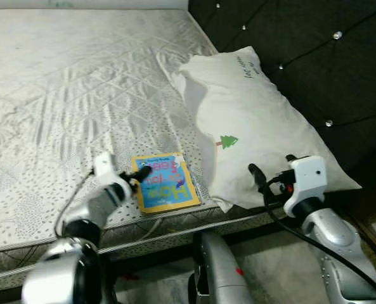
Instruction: Clean up the room
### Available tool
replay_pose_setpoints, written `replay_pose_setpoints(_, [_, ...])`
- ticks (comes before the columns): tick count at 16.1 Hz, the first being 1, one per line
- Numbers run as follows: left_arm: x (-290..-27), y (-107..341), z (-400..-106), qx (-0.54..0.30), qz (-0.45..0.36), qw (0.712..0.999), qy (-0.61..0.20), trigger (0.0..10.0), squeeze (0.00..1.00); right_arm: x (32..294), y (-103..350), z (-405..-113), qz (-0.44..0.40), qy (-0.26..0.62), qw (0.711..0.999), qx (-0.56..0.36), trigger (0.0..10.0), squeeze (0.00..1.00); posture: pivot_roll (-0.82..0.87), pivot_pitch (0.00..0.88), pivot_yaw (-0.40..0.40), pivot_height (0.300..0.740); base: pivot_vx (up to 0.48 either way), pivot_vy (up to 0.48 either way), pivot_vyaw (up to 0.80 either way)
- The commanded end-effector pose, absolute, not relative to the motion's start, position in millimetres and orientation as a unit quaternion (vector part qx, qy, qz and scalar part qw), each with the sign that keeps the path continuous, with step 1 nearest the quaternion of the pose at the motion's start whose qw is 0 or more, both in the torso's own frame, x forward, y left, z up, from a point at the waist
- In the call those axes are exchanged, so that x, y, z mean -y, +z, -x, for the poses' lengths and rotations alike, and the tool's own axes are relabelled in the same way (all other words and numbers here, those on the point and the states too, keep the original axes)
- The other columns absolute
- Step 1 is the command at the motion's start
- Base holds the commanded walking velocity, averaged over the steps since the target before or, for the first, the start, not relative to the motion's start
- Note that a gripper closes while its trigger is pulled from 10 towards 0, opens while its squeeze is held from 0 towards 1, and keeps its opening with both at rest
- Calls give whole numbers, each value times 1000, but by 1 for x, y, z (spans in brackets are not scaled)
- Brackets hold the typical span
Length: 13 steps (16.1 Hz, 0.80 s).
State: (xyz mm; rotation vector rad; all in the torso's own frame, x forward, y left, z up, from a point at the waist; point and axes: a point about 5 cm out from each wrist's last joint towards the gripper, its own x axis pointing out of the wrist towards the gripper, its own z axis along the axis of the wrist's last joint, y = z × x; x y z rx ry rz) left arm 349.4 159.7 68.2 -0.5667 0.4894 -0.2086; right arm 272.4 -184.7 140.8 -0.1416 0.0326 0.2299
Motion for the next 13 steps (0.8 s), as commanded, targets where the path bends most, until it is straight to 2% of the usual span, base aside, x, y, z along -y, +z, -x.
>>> replay_pose_setpoints(1, [-146, 69, -347, -235, 253, 930, -124, 10000, 1000, 184, 142, -275, 70, 110, 991, -10, 10000, 0, -247, 71, -81, 562, 0, 0, 0])
replay_pose_setpoints(4, [-143, 80, -339, -158, 191, 960, -133, 10000, 1000, 179, 142, -279, 56, 111, 992, -4, 10000, 0, -212, 57, -71, 562, 0, 0, 0])
replay_pose_setpoints(5, [-154, 93, -328, -95, 184, 972, -115, 10000, 1000, 170, 141, -283, 39, 116, 993, -2, 10000, 0, -190, 51, -67, 562, 0, 0, 0])
replay_pose_setpoints(6, [-163, 100, -321, -68, 176, 977, -99, 10000, 1000, 165, 139, -285, 30, 118, 993, -4, 10000, 0, -170, 43, -65, 562, 0, 0, 0])
replay_pose_setpoints(8, [-183, 110, -304, -20, 122, 990, -66, 10000, 1000, 151, 133, -289, 0, 131, 991, -16, 10000, 0, -130, 27, -62, 562, 0, 0, 0])
replay_pose_setpoints(9, [-196, 117, -288, 7, 64, 997, -45, 10000, 1000, 139, 127, -292, -20, 140, 990, -28, 10000, 0, -87, 0, -59, 562, 0, 0, 0])
replay_pose_setpoints(13, [-204, 117, -264, 11, 6, 999, -32, 10000, 1000, 124, 127, -300, -72, 141, 987, -27, 10000, 0, -42, 0, -51, 562, 0, 0, 0])
